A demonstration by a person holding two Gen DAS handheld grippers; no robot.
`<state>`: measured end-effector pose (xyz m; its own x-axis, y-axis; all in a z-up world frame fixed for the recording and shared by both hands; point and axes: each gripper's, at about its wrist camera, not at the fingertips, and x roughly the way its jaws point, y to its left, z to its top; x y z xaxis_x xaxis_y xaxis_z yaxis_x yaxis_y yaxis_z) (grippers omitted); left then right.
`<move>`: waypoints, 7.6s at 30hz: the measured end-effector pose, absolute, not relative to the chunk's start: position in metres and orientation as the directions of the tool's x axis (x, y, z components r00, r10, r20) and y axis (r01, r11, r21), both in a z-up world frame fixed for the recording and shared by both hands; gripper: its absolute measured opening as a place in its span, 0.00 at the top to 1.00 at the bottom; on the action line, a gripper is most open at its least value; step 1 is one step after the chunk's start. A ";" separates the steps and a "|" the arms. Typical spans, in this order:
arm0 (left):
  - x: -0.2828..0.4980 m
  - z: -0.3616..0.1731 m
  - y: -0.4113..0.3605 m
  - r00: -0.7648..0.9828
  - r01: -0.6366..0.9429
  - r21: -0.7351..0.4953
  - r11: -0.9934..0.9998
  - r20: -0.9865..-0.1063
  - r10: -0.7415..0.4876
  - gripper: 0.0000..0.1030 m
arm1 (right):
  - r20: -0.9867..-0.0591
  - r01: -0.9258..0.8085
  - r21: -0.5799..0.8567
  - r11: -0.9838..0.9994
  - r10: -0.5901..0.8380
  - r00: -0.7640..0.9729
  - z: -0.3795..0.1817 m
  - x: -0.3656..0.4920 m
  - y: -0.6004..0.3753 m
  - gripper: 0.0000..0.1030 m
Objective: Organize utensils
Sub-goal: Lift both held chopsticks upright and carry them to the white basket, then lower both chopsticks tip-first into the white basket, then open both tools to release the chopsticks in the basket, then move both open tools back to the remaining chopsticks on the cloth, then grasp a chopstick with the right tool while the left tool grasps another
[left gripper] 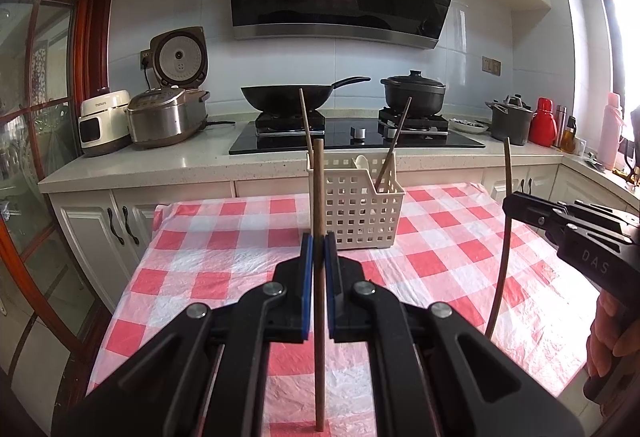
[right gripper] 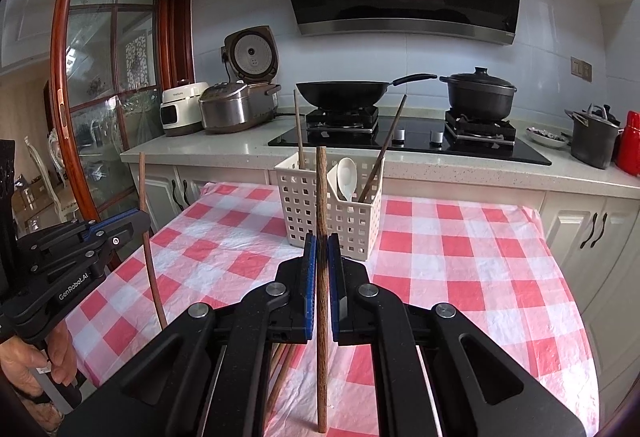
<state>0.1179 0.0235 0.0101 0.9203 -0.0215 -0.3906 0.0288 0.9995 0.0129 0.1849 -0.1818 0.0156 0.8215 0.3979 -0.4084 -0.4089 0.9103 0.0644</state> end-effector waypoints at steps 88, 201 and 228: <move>0.431 0.052 0.030 0.845 0.029 0.002 1.000 -0.534 -0.023 0.92 | -0.557 -0.347 0.066 0.935 0.324 0.765 0.038 0.467 -0.112 0.89; 0.277 -0.138 -0.009 0.646 -0.010 -0.002 1.000 -0.763 0.005 0.46 | -0.692 -0.358 0.259 0.897 0.431 0.579 -0.111 0.260 -0.180 0.94; 0.286 -0.138 -0.017 0.643 -0.015 -0.005 1.000 -0.766 0.006 0.60 | -0.688 -0.345 0.277 0.897 0.436 0.581 -0.110 0.261 -0.185 0.94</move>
<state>0.2859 -0.0166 -0.1382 0.6432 0.0058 -0.7657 -0.0154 0.9999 -0.0053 0.2614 -0.1849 -0.1104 0.5807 0.4357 -0.6877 -0.3452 0.8968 0.2767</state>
